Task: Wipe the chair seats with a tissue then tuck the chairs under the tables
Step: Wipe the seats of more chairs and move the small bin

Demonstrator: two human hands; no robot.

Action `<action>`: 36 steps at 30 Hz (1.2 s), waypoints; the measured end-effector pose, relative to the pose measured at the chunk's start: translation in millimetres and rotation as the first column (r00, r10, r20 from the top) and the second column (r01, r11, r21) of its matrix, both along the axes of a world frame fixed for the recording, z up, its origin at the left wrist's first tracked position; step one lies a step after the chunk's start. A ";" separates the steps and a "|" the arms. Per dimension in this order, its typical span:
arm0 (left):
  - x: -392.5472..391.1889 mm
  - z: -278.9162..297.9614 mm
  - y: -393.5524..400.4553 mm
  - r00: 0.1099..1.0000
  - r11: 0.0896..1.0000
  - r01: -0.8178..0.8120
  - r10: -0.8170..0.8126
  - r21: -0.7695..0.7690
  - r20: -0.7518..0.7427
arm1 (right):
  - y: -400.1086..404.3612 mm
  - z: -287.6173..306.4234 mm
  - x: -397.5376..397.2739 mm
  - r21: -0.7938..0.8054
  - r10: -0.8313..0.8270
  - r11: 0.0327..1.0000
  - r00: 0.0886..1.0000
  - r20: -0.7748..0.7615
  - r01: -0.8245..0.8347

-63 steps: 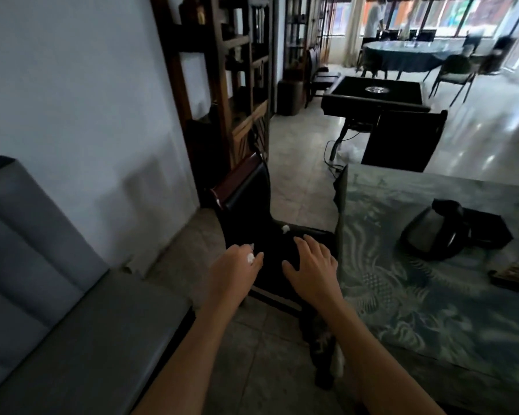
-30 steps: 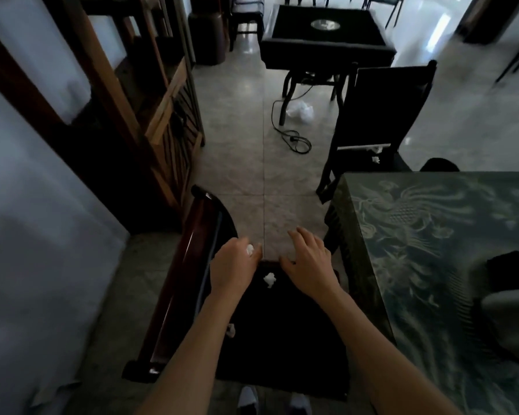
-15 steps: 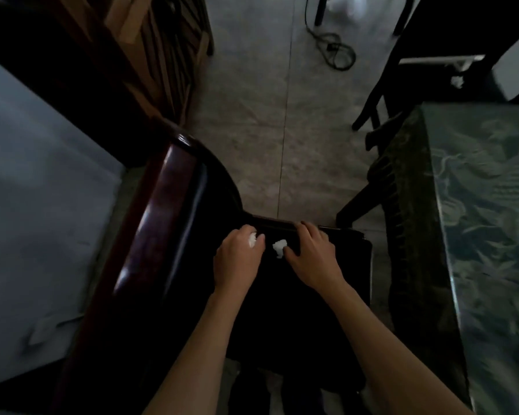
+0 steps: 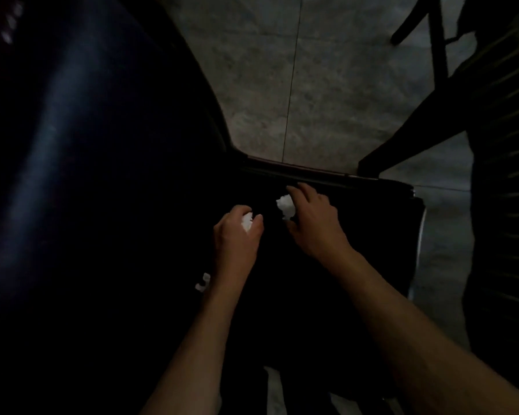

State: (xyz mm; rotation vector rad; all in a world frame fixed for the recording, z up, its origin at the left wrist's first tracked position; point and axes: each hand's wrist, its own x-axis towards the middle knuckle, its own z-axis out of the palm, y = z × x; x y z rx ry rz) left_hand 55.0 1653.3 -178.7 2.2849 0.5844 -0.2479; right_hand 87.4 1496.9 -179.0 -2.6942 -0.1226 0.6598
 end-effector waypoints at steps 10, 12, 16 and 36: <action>-7.8 -26.1 8.3 0.795 0.487 -0.604 0.416 -0.631 -0.440 | 2.2 -46.5 3.2 0.059 0.029 0.998 0.991 0.134 -0.037; -13.7 -25.7 11.8 0.756 0.334 -0.645 0.406 -0.687 -0.513 | 0.0 -50.3 -0.7 0.155 -0.035 0.988 0.992 0.123 0.016; -23.7 -22.7 13.3 0.680 0.069 -0.690 0.402 -0.720 -0.613 | 1.5 -46.1 -13.8 0.302 -0.289 0.911 0.957 -0.016 0.280; -58.0 -4.5 -14.0 0.656 -0.173 -0.581 0.480 -0.795 -0.583 | 66.9 7.2 -110.2 0.640 -0.460 0.622 0.872 -0.168 0.451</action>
